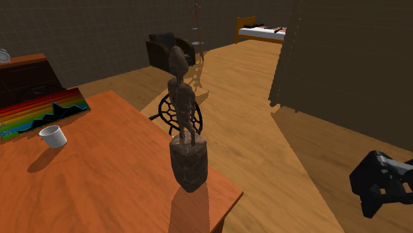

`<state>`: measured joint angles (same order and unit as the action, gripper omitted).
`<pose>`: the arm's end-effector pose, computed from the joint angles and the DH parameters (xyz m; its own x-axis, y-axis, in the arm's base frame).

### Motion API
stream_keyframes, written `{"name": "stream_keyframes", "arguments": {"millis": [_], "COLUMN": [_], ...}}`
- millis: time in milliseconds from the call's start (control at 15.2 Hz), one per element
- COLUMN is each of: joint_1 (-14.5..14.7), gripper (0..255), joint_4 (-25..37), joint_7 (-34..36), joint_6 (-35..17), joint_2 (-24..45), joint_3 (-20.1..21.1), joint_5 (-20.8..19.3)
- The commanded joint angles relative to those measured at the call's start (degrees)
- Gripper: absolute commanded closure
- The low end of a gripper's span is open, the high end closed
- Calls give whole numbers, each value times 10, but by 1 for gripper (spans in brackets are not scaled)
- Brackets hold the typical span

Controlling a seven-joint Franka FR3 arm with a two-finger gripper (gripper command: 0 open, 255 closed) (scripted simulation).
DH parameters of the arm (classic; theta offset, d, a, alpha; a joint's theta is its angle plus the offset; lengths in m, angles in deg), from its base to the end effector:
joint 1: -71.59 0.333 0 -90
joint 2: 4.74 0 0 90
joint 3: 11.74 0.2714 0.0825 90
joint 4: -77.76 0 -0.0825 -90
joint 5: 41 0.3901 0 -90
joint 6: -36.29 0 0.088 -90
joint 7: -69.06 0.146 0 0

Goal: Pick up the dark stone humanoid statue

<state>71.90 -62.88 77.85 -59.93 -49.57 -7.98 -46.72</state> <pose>0.3528 0.0117 0.4816 0.9957 -0.0887 0.0271 -0.0916 -0.9855 0.1426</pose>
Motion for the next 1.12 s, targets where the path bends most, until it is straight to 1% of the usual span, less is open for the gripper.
{"name": "stream_keyframes", "arguments": {"millis": [0, 528, 1056], "joint_1": [0, 58, 112], "gripper": [0, 0, 0], "joint_4": [0, 83, 185], "joint_7": [0, -86, -178], "joint_6": [0, -85, -133], "joint_2": [0, 137, 258], "joint_3": [0, 1, 12], "joint_5": [0, 34, 75]}}
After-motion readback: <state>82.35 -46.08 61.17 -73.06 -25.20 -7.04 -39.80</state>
